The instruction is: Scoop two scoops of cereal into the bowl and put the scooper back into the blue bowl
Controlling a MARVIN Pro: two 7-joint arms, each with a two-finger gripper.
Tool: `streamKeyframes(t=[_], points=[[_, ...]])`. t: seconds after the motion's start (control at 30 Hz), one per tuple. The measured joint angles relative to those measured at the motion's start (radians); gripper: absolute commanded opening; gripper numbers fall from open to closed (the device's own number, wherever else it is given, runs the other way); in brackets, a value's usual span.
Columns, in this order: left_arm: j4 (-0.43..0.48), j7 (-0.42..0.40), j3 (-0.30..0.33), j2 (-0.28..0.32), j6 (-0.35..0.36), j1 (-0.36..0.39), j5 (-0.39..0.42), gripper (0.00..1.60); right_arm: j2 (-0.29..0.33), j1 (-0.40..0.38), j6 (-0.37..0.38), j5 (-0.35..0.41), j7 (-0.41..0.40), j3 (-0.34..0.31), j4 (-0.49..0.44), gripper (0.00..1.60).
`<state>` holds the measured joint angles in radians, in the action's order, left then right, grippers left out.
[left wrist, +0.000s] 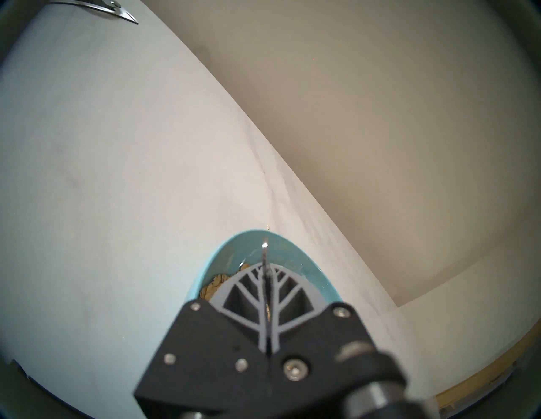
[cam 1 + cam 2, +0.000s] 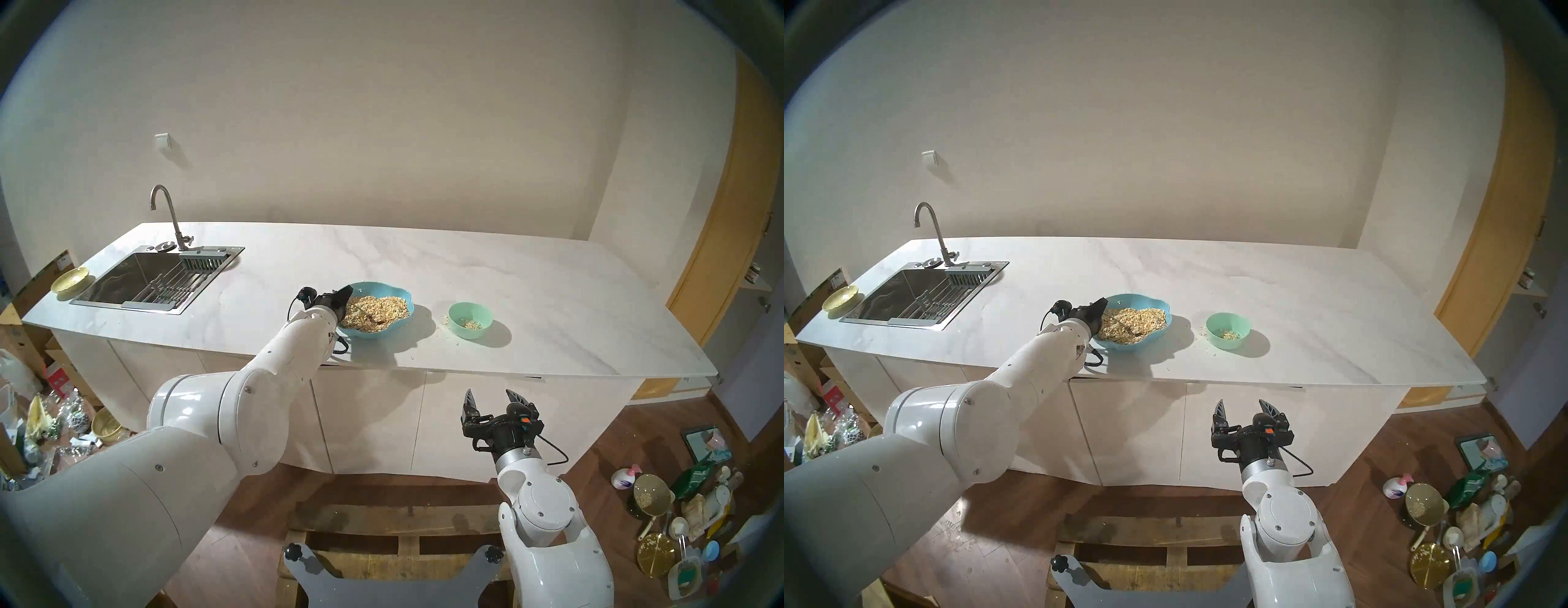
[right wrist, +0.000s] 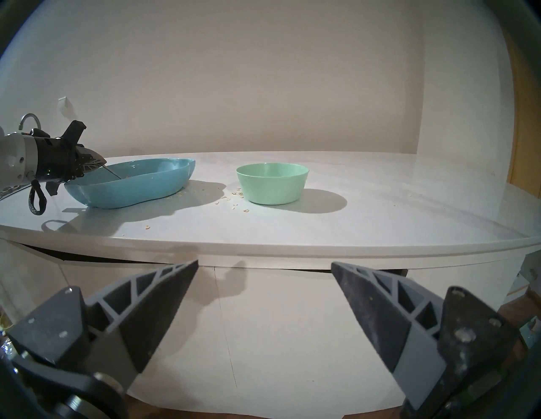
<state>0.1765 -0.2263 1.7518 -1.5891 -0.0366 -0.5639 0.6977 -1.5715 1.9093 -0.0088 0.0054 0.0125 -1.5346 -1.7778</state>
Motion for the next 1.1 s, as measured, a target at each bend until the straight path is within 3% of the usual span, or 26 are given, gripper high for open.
streamKeyframes(t=[0.43, 1.1], points=[[-0.029, -0.026, 0.107, 0.002, 0.062, 0.019, 0.054, 0.0, 0.0, 0.0, 0.0, 0.0, 0.0, 0.0, 0.0, 1.6], [-0.01, -0.054, 0.121, 0.007, 0.097, 0.029, 0.066, 0.0, 0.0, 0.0, 0.0, 0.0, 0.0, 0.0, 0.0, 1.6]])
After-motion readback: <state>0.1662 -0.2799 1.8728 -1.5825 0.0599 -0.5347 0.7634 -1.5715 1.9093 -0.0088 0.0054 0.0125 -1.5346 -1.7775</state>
